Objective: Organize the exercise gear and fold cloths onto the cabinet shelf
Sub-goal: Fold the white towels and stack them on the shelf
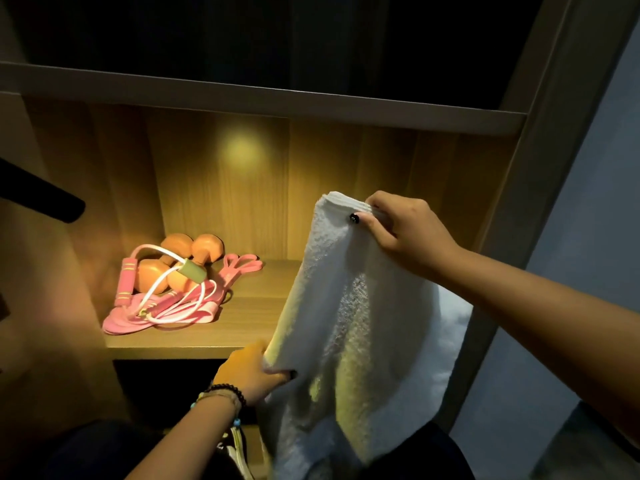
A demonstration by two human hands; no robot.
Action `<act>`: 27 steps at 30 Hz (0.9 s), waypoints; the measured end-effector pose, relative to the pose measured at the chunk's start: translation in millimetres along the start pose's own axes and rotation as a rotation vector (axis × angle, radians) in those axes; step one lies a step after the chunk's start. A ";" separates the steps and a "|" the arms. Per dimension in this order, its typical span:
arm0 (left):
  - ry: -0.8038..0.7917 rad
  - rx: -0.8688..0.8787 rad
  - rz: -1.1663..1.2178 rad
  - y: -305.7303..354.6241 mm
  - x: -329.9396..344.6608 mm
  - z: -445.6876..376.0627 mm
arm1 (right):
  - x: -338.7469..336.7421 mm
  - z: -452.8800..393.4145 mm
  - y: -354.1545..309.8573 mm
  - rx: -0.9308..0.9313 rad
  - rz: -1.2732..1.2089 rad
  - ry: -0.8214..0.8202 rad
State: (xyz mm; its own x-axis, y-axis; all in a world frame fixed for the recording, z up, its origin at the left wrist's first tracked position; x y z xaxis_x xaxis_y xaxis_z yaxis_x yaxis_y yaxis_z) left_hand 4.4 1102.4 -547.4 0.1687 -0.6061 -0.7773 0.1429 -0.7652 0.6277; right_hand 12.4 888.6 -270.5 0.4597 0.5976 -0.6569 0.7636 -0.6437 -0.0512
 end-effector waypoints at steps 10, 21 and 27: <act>0.124 0.509 0.772 141.9 -121.5 16.4 | 21.8 5.9 -43.2 -0.057 -0.297 -0.182; 0.347 0.325 0.859 125.6 -102.9 7.5 | 45.3 42.3 13.8 0.190 -0.433 -0.452; 0.474 0.251 0.922 107.5 -124.9 -9.3 | 60.2 83.4 71.4 0.192 -0.270 -0.582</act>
State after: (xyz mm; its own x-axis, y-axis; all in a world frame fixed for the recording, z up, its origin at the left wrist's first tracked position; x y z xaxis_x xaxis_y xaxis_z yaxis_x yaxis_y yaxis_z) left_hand 7.8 1097.8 -382.4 0.4789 -0.8691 0.1239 -0.4301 -0.1092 0.8961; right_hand 56.8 838.8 -376.4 -0.0969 0.4285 -0.8983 0.6984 -0.6138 -0.3681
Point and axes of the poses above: each hand's wrist, its own z-axis away from the middle knuckle, its own x-axis out of the palm, y = z × x, the point moved 8 cm from there along -z, towards the middle knuckle, and after that the axes turned 4 degrees about y, right-handed, at the moved point
